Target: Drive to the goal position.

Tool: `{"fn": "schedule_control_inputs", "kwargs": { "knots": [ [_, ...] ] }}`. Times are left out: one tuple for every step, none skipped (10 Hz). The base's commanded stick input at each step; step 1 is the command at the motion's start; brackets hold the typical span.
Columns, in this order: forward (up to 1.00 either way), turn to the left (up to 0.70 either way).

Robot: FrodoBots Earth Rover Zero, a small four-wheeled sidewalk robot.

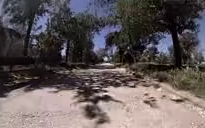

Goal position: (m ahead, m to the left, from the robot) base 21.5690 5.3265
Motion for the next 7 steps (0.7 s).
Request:
{"fn": "schedule_control_inputs", "kwargs": {
  "knots": [
    [0.7,0.01],
    [0.7,0.01],
    [0.7,0.01],
    [0.7,0.01],
    [0.7,0.01],
    [0.7,0.01],
    [0.7,0.01]
  ]
}}
